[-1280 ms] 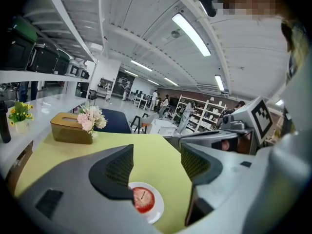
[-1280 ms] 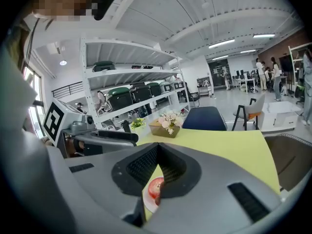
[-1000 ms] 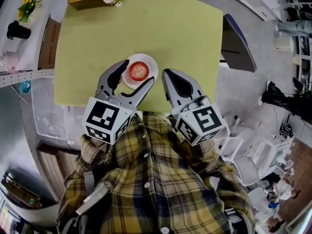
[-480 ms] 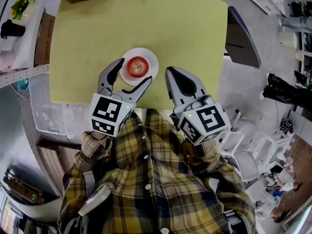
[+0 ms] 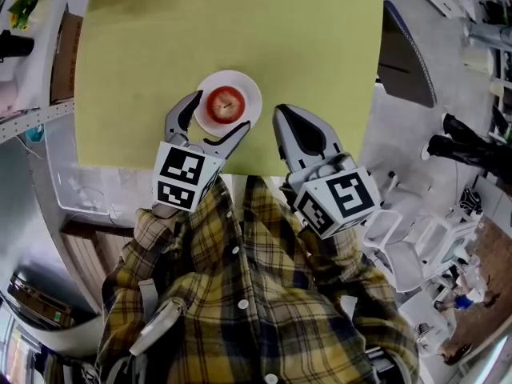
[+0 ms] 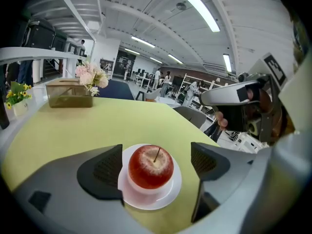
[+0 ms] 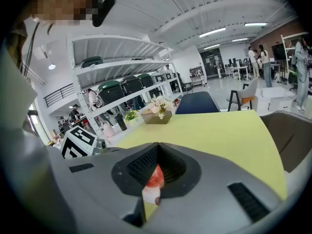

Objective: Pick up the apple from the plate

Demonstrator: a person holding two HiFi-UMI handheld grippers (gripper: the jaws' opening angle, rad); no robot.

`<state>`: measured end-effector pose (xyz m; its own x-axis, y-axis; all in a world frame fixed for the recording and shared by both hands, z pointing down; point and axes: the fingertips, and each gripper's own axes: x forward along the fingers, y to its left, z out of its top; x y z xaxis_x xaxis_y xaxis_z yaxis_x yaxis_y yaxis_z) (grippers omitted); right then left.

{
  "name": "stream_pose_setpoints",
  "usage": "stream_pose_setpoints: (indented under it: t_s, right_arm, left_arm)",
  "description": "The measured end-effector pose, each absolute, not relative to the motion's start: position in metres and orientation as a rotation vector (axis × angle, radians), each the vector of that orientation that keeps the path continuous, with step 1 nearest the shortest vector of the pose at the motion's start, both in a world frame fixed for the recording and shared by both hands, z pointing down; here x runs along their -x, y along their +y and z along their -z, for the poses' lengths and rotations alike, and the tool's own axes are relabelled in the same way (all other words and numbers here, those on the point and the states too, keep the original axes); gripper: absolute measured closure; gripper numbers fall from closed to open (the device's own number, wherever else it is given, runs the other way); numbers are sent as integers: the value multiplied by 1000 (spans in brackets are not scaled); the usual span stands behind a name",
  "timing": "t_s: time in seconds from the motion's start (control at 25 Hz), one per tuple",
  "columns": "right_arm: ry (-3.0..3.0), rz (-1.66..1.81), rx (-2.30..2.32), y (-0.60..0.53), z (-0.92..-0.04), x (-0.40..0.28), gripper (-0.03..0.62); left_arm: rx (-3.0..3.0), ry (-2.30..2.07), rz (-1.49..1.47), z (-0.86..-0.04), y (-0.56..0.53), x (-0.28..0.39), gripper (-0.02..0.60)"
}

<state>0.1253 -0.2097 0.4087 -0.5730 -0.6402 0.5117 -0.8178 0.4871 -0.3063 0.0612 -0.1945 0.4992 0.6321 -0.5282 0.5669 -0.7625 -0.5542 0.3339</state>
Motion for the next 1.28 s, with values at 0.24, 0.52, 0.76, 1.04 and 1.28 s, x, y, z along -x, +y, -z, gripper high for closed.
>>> stream_pose_setpoints:
  t_s: [0.24,0.52,0.76,1.04,1.28]
  right_arm:
    - [-2390,-784,-1221,-210,-423,-128,597]
    - [-2379,-802,-1213,-210,-431,-129,597]
    - [-2376,-823,-1200,-212,-438,-127,597]
    - [-2362,-858,-1202,-212,-444,-129,597]
    - [-2353,-882,-1210,-212,-445,-130,597]
  left_arm:
    - [-2267,-984,-594,-524,-194,-63,158]
    - [-2278,-959,-635,-537,-192,-70,158]
    - [-2278,-943,-672,-548,-192,-71,158]
    - [-2275,-929,-709,-556,-194,-72,158]
    - [-2275,-913,-736,-560,-192,-73,160]
